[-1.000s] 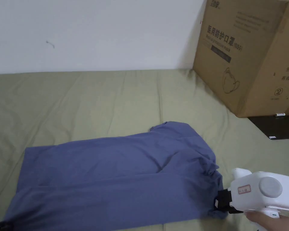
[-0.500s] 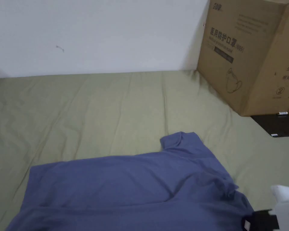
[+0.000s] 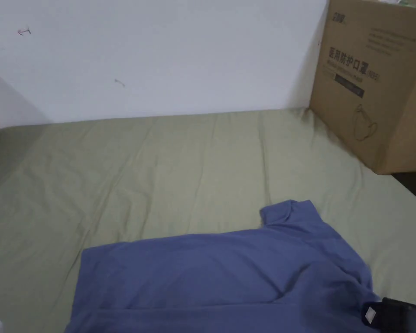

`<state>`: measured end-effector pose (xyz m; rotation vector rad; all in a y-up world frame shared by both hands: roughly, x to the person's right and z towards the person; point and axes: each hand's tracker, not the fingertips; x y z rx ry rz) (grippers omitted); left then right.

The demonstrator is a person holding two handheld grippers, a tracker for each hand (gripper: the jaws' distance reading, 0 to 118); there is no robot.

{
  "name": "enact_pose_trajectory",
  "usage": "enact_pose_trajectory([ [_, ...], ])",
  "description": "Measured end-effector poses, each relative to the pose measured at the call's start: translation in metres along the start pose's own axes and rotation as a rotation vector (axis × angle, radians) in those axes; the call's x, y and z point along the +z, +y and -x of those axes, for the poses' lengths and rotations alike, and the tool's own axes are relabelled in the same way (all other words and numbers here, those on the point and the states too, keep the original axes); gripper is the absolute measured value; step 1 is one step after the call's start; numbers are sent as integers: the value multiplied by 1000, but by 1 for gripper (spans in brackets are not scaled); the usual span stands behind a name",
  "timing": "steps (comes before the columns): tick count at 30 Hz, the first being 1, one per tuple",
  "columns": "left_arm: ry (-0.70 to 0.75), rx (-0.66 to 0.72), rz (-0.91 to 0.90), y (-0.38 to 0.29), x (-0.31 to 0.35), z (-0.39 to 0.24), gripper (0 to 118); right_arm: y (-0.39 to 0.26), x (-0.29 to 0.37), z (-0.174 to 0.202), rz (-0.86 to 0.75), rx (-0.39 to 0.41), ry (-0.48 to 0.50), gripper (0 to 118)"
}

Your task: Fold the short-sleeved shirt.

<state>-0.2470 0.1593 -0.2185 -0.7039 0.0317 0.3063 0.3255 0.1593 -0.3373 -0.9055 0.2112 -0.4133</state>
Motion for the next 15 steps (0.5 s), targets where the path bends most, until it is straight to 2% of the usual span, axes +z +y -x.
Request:
enact_pose_trajectory([
  [2,-8,-17,-41,5,3,-6,114,5,11,31,-46,74,65,103],
  [3,-40,-26,-69,8,6,-12,107,4,15,46,-109,132,81,99],
  [4,-73,-34,-81,10,8,-17,91,4,19,61,-165,188,92,86],
  [5,-79,-45,-112,13,8,-23,58,4,22,77,-232,232,103,58],
  [6,-69,-67,-144,15,7,-31,10,6,22,91,-257,277,124,17],
  [7,-62,-94,-157,20,5,-36,10,6,19,103,-281,298,136,17],
  [8,-37,-129,-161,23,-1,-39,0,10,15,112,-293,298,144,7],
  [9,-12,-160,-185,28,-4,-39,0,13,11,116,-305,281,146,2],
  [11,-41,-160,-162,45,-22,-57,0,23,-6,120,-284,282,173,2],
  [13,17,-125,-94,67,-49,-51,0,29,-20,124,-268,320,128,2],
  [15,2,-51,15,110,-93,-4,0,33,-35,123,-249,337,104,2],
])
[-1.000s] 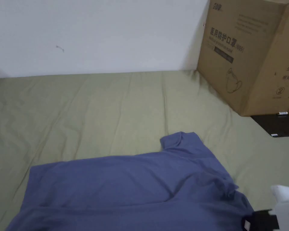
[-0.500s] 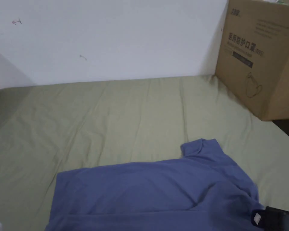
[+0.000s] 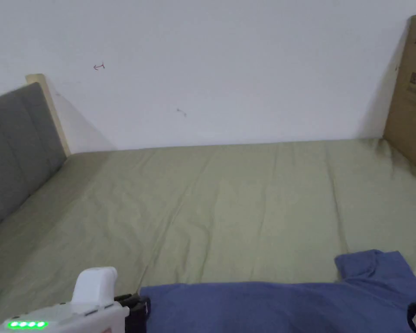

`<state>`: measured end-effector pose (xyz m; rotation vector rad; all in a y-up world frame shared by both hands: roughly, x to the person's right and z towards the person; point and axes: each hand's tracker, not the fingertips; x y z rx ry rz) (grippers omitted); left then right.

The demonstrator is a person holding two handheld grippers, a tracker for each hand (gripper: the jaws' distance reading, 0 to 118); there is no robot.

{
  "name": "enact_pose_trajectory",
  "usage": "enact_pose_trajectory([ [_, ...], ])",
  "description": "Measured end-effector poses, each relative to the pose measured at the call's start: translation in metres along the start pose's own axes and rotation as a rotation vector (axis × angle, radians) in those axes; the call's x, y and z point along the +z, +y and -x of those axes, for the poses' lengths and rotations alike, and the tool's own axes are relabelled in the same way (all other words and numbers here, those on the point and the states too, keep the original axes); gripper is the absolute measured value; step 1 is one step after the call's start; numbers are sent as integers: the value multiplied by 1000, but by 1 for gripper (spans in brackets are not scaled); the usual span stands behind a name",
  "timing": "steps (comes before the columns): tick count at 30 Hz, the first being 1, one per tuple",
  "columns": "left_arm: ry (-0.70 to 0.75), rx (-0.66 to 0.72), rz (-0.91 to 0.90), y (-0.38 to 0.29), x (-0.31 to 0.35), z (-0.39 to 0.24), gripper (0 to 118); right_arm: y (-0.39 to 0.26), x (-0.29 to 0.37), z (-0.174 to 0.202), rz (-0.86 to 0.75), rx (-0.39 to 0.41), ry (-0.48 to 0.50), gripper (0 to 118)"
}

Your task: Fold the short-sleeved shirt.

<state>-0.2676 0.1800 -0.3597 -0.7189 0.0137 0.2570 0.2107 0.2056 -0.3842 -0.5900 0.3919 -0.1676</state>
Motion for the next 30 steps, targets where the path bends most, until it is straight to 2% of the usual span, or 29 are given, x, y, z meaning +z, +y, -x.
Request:
enact_pose_trajectory([
  [3,-50,53,145,35,-68,43,3,-2,-19,-8,54,-11,16,2],
  [4,-59,51,182,41,-86,52,16,-4,-24,-10,68,-17,17,2],
  [5,-50,41,200,46,-105,61,43,-7,-31,-13,88,-22,23,2],
  [6,-30,28,196,47,-120,65,94,-9,-36,-15,103,-26,25,2],
  [7,1,6,230,46,-137,78,118,-11,-41,-15,118,-31,20,2],
  [9,-9,-13,205,48,-167,84,112,-17,-51,-17,142,-38,10,2],
  [12,-15,-49,248,38,-195,77,112,-23,-61,-21,164,-48,5,2],
  [14,13,-145,308,35,-219,69,102,-26,-68,-24,185,-56,-7,2],
  [16,102,-274,301,23,-215,58,95,-28,-70,-26,193,-65,-17,2],
  [17,85,-285,262,22,-210,53,86,-28,-70,-29,193,-72,-21,2],
  [18,96,-281,242,22,-206,49,62,-27,-70,-33,190,-80,-23,2],
  [20,80,-285,202,17,-184,37,2,-21,-69,-42,172,-82,-32,2],
  [22,18,-280,184,17,-178,31,2,-7,-72,-55,137,-62,-52,2],
  [24,35,-292,218,17,-176,39,2,14,-79,-69,100,-65,-72,2],
  [28,-18,-206,186,30,-153,40,2,65,-127,-120,141,-142,-118,4],
  [29,-20,-195,174,32,-148,42,2,75,-145,-134,185,-156,-131,15],
  [30,28,-249,134,37,-147,50,2,81,-165,-146,244,-163,-134,59],
])
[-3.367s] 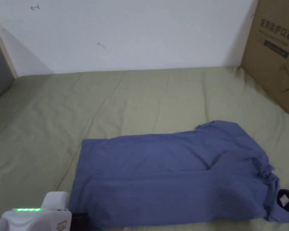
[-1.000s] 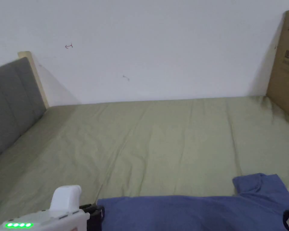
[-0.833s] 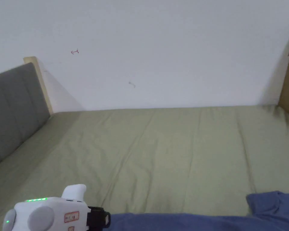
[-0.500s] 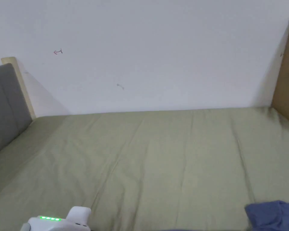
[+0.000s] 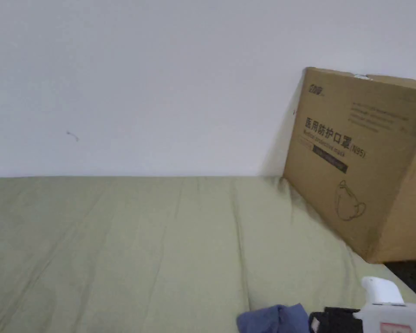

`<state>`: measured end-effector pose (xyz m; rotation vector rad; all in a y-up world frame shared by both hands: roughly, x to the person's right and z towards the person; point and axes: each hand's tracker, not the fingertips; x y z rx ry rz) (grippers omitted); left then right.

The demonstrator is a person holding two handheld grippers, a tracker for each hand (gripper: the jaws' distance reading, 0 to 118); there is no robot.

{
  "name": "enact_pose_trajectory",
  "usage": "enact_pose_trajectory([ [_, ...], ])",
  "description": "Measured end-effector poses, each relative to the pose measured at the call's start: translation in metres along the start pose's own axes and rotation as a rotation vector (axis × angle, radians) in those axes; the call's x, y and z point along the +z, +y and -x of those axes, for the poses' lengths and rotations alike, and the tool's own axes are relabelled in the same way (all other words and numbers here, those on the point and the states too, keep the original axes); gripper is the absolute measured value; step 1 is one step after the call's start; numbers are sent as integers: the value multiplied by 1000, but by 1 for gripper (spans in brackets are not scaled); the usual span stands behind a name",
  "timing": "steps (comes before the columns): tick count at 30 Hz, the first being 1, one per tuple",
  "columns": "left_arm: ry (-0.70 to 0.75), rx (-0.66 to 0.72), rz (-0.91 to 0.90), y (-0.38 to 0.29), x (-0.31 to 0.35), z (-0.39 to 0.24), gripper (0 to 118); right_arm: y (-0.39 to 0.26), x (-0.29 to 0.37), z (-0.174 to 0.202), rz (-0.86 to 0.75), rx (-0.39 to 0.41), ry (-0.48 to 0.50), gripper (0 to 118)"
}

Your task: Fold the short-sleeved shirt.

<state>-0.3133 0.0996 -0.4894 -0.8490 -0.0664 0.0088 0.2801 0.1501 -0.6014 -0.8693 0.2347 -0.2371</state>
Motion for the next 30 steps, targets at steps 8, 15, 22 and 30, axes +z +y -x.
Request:
enact_pose_trajectory([
  [8,-58,19,32,2,25,-16,2,12,-113,-15,304,40,-234,116],
  [15,-51,29,81,0,20,-20,2,4,-103,-6,263,194,-205,2],
  [22,-9,137,14,-2,19,-12,2,5,-39,8,65,107,-124,2],
  [30,43,114,-176,32,44,-21,2,30,17,1,-195,-29,-97,2],
])
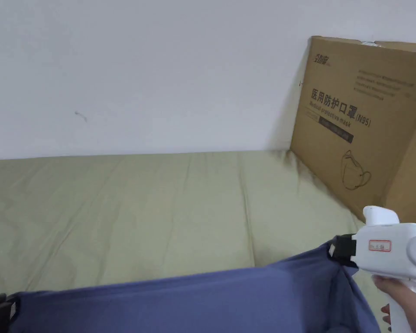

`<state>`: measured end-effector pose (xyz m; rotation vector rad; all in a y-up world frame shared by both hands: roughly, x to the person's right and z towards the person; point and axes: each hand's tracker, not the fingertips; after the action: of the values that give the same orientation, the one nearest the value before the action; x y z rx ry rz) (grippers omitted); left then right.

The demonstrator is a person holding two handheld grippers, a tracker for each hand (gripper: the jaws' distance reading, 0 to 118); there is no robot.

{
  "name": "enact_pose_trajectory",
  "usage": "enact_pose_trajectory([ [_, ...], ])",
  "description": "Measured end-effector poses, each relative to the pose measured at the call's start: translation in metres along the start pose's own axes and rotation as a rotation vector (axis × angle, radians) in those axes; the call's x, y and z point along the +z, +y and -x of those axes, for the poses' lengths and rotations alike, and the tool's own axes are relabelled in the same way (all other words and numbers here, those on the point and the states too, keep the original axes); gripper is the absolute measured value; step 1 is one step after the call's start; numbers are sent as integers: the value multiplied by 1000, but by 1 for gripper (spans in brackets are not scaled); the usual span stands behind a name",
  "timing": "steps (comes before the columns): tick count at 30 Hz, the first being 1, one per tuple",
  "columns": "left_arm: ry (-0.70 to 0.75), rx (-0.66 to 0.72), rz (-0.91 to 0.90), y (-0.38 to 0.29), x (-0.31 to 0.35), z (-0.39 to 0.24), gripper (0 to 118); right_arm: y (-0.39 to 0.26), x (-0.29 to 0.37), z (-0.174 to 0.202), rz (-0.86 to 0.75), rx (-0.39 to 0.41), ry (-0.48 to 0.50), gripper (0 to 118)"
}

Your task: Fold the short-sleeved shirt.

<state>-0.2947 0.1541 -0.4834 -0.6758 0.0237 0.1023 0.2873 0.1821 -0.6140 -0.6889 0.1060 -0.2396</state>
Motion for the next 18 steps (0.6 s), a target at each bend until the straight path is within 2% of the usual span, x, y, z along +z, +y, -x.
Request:
enact_pose_trajectory([
  [4,-85,52,12,-4,20,9,2,-13,35,-7,-21,17,18,2],
  [8,-127,32,69,-47,61,-1,2,-70,83,-23,63,45,24,2],
  [13,-194,35,168,-124,108,-8,2,-163,137,-54,186,-2,-5,2],
  [15,-200,1,223,-154,105,7,3,-190,139,-64,249,-19,-25,2],
  [17,-183,-33,271,-175,99,3,6,-211,129,-70,298,-36,-62,3],
  [18,-172,-44,284,-183,96,1,14,-217,124,-71,285,-34,-59,7],
])
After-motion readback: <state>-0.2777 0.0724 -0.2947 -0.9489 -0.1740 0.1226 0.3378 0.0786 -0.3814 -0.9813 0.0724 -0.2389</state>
